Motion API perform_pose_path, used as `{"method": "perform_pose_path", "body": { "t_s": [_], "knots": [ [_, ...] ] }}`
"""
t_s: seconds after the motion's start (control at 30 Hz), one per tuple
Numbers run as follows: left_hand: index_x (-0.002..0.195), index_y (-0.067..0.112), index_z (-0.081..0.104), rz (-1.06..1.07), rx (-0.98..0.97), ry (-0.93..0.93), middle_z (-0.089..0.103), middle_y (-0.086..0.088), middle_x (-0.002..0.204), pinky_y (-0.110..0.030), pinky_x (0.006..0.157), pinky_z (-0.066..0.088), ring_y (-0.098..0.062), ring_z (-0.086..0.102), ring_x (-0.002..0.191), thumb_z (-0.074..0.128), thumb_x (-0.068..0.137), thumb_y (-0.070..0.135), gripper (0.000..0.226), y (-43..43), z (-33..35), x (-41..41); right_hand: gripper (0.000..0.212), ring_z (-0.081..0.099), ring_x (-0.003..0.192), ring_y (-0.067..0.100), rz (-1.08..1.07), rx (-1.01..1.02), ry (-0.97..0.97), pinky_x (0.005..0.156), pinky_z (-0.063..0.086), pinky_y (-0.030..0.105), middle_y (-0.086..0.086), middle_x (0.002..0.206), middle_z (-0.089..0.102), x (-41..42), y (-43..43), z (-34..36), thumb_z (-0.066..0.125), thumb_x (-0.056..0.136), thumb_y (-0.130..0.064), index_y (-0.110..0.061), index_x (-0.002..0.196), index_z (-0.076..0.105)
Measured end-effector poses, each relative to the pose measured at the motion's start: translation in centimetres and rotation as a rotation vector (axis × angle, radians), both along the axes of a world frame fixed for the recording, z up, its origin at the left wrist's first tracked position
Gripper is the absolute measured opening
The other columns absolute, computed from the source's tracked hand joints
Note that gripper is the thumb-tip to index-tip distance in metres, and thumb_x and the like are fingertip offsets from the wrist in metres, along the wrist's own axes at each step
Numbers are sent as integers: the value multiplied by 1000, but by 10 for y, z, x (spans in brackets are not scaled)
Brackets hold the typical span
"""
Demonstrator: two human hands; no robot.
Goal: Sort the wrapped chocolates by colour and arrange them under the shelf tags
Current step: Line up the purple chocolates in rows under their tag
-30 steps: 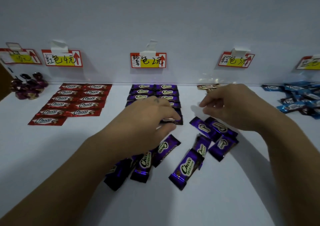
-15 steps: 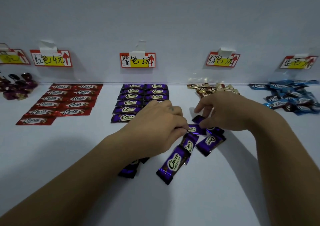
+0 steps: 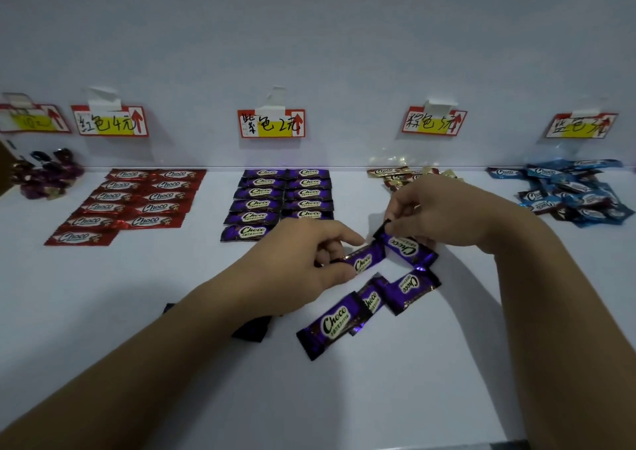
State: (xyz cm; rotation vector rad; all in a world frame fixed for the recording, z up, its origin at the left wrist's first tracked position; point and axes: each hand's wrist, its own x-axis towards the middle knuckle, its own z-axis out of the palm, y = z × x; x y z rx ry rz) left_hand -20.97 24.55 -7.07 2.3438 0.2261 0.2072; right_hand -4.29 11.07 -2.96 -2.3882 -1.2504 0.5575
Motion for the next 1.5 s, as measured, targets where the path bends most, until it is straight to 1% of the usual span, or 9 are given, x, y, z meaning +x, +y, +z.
{"method": "perform_pose_path", "body": {
  "t_s": [0.2,0.43,0.53,0.7,0.8,1.0,1.13,1.4,1.5],
  "knots": [
    [88,29,71,176,-299,-55,67,13,72,-11,61,47,-1,58,66,75,80,16,16,22,15,-15,12,56,54,14,-54,421,322,54,49,27,3,60,61,-13,7,0,67,88,-14,-10,76,66],
    [78,31,76,354,-321,-171,71,-5,86,-24,69,48,-11,59,72,76,76,28,4,43,29,-37,11,53,52,19,-46,558,570,52,50,31,5,61,58,-28,19,-1,65,87,-10,0,84,64],
    [81,25,76,353,-316,-150,70,-6,83,-16,64,47,-6,57,70,75,78,22,5,46,32,-46,15,52,51,19,-60,562,614,50,50,30,10,66,58,-33,24,-1,65,88,-10,5,86,63],
    [86,15,74,378,-398,-135,69,-2,70,-9,51,42,1,55,57,67,85,17,7,49,31,-57,14,52,49,19,-69,521,590,50,49,31,5,64,61,-44,30,-3,66,88,-12,2,84,66],
    [88,11,73,414,-468,-163,69,-4,71,-10,53,45,-2,58,59,65,87,15,9,51,23,-64,14,53,49,20,-59,496,551,50,49,31,5,62,62,-48,33,-6,67,87,-13,-3,78,66],
    [83,24,71,463,-185,-82,69,3,78,-6,57,43,-10,60,73,67,88,24,6,60,9,-72,11,55,50,21,-83,429,535,47,48,32,13,69,68,-53,41,-7,64,89,-9,-1,81,63],
    [83,24,70,432,-149,-86,68,2,78,-9,59,43,-12,59,73,63,90,27,11,65,3,-75,9,59,53,23,-111,355,533,47,49,32,18,75,71,-52,42,-9,61,90,-4,3,84,60],
    [83,31,69,407,-20,-62,64,10,78,-22,67,48,-9,58,76,65,87,32,6,64,-2,-73,11,58,52,15,-117,267,371,46,43,28,7,72,72,-50,39,-9,63,88,-10,-2,80,63],
    [80,35,69,397,7,-98,63,12,82,-15,66,43,-7,55,78,68,85,31,6,65,-3,-75,15,55,47,8,-110,224,242,45,41,22,2,67,71,-51,38,-10,64,88,-15,-4,78,64]
  ]
}}
